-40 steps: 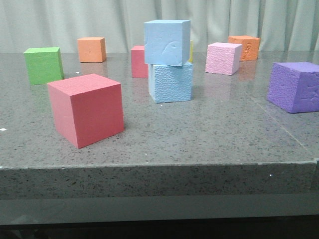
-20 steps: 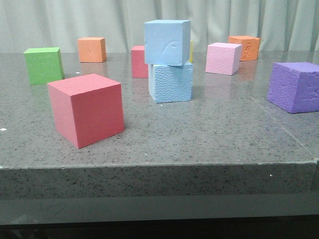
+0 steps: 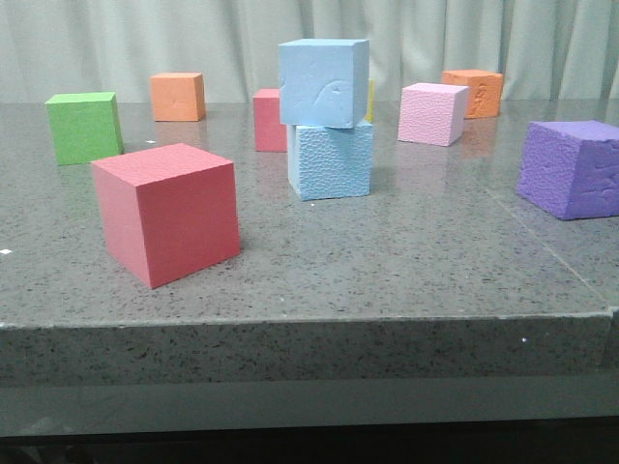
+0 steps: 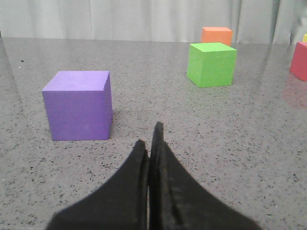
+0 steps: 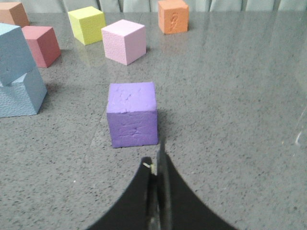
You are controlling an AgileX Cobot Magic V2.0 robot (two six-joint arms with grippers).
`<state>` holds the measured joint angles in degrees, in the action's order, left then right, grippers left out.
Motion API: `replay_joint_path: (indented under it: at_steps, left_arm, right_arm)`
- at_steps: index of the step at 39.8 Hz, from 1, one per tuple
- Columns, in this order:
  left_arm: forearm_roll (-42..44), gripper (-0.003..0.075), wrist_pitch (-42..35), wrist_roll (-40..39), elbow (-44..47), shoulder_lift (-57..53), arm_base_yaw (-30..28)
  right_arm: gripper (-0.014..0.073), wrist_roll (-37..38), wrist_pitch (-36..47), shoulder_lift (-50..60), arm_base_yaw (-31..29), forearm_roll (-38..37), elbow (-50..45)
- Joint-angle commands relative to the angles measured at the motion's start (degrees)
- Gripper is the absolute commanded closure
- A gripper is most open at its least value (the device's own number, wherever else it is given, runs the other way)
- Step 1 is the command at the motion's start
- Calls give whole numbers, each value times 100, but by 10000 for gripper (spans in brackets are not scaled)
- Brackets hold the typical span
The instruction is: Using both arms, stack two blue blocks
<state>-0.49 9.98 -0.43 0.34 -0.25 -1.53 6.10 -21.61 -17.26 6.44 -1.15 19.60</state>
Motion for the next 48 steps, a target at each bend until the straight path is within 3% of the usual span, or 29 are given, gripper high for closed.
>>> replay_joint_path:
  at_steps: [1,8,21,48]
  left_arm:
    - [-59,741,-528,11,11,-102,-11]
    - [-59,741,-528,11,11,-102,-11]
    - [-59,741,-528,11,11,-102,-11]
    - [-59,741,-528,11,11,-102,-11]
  right_arm:
    - [660,-444,1027,37,-189,17,-135]
    - [660,-876,1328,609,-526,415,-870]
    - [660,-876,1223,1895,-549,943,-2089]
    - [660,-979,1043,1888,-549,938,-2083]
